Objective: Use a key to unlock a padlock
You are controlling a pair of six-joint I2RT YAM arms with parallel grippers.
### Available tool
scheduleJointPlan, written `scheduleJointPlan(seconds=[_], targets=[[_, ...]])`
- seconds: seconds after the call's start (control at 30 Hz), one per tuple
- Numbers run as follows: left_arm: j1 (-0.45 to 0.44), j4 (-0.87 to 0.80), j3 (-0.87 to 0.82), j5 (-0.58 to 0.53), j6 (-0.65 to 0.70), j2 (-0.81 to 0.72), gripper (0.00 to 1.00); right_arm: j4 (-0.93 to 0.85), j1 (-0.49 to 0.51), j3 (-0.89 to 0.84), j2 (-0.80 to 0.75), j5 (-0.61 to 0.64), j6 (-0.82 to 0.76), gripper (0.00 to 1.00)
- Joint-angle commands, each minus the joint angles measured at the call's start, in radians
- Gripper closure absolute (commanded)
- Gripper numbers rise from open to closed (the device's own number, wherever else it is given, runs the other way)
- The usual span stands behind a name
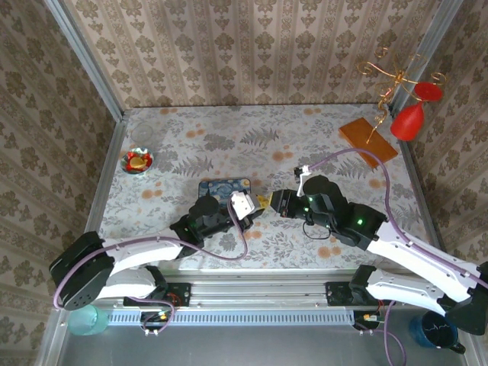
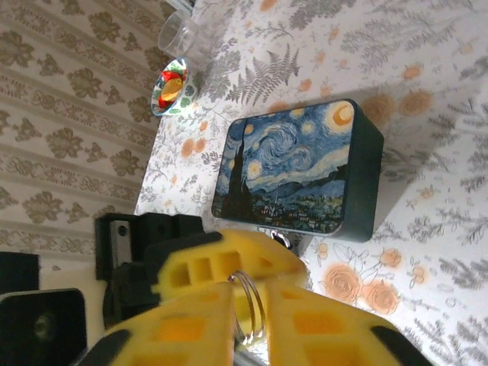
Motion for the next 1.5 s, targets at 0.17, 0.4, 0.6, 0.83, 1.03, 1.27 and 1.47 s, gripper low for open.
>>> scheduleJointPlan(seconds=[0.17, 0.4, 0.6, 0.83, 1.03, 1.27, 1.47], targets=[[0.01, -0.322, 0.15, -0.082, 0.271, -0.009, 1.0, 0.01, 0.003, -0.103, -0.107, 0.11, 0.053, 0.52], [0.001, -0.368, 0.17, -0.061, 0.463, -0.008, 1.0, 0.092, 0.001, -0.196, -0.2, 0.142, 0.208, 0.5], [-0.014, -0.399, 0.201, -0.069, 0.548, 0.032, 1.0, 0.214, 0.002, -0.259, -0.186, 0.085, 0.348, 0.5], [-0.04, -0.392, 0.204, -0.095, 0.641, 0.086, 1.0, 0.247, -0.002, -0.254, -0.188, 0.057, 0.417, 0.55], [-0.046, -0.37, 0.196, -0.086, 0.655, 0.088, 1.0, 0.156, -0.019, -0.24, -0.153, 0.033, 0.492, 0.58], [-0.051, -0.378, 0.201, -0.08, 0.658, 0.087, 1.0, 0.209, -0.027, -0.248, -0.107, -0.026, 0.509, 0.67], [-0.059, -0.379, 0.204, -0.08, 0.662, 0.085, 1.0, 0.214, -0.029, -0.25, -0.096, -0.037, 0.503, 0.75]])
